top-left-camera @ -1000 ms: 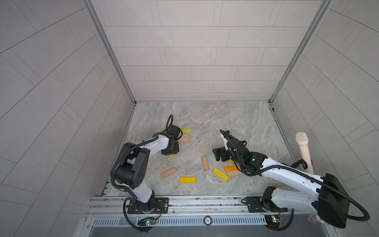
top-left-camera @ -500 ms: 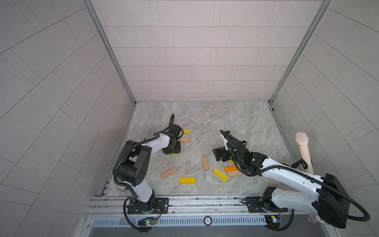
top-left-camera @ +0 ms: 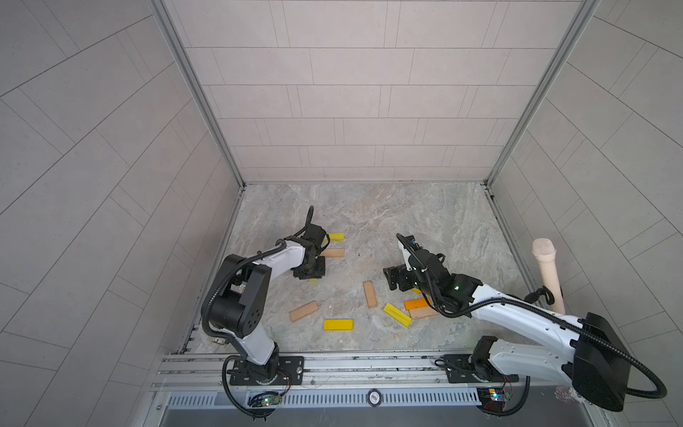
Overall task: Assemble the number 8 with building blocks
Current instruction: Assemble the building block at the center of the board.
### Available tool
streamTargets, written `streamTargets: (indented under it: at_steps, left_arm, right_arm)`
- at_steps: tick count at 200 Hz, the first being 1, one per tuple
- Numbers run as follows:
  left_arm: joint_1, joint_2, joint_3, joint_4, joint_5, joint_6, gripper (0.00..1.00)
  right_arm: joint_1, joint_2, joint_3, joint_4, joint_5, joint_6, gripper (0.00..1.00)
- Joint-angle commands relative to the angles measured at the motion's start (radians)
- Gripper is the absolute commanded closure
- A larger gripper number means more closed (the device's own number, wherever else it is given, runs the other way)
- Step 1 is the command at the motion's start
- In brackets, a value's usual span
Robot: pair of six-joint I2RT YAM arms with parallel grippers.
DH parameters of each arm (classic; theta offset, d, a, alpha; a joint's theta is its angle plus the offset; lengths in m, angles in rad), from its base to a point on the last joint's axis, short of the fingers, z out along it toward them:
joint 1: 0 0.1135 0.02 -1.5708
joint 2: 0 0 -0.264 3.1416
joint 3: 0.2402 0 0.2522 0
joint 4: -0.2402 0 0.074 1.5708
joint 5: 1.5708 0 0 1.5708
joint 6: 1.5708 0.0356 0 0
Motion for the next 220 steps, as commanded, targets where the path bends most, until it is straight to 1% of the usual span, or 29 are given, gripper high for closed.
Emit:
streamTargets:
  at_steps: [1, 63, 198, 220]
  left_arm:
    - [0.015, -0.016, 0.007, -0.034, 0.012, 0.02, 0.68]
    - [0.037, 0.005, 0.022, -0.037, -0.003, 0.017, 0.69]
    - [0.037, 0.069, 0.084, -0.037, -0.02, 0.055, 0.69]
    - [0.037, 0.076, 0.089, -0.033, -0.007, 0.055, 0.69]
  right_arm:
    - [0.002, -0.011, 0.01, -0.008, 0.013, 0.017, 0.03]
    - [0.002, -0.007, 0.021, -0.005, 0.013, 0.017, 0.03]
    - [0.002, -0.003, 0.014, -0.001, 0.025, 0.016, 0.03]
    - [0.001, -0.002, 0.012, 0.002, 0.024, 0.017, 0.03]
